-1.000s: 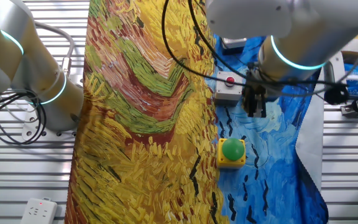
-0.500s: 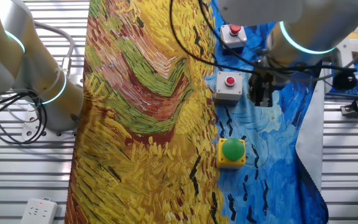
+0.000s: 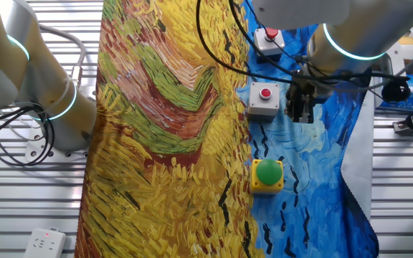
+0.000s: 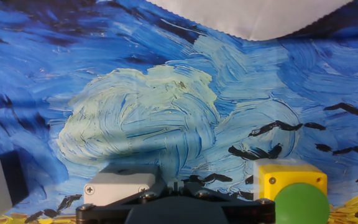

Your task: Press three buttons from left to right in sequence

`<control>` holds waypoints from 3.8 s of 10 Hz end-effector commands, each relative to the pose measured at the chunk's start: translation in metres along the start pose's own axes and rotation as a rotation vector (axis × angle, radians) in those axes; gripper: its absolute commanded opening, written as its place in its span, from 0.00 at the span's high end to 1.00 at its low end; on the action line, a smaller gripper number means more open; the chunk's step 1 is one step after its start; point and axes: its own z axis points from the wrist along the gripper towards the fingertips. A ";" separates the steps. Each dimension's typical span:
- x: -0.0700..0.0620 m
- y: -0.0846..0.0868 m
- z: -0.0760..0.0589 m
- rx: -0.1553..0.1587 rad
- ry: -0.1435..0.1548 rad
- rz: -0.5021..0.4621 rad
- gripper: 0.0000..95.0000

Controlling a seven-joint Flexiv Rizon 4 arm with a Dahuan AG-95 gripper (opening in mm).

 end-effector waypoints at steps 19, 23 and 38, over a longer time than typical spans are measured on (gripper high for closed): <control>-0.001 0.000 0.000 -0.041 -0.002 -0.233 1.00; 0.007 0.004 0.003 -0.039 -0.006 -0.229 1.00; 0.008 0.056 0.020 -0.055 -0.024 -0.186 1.00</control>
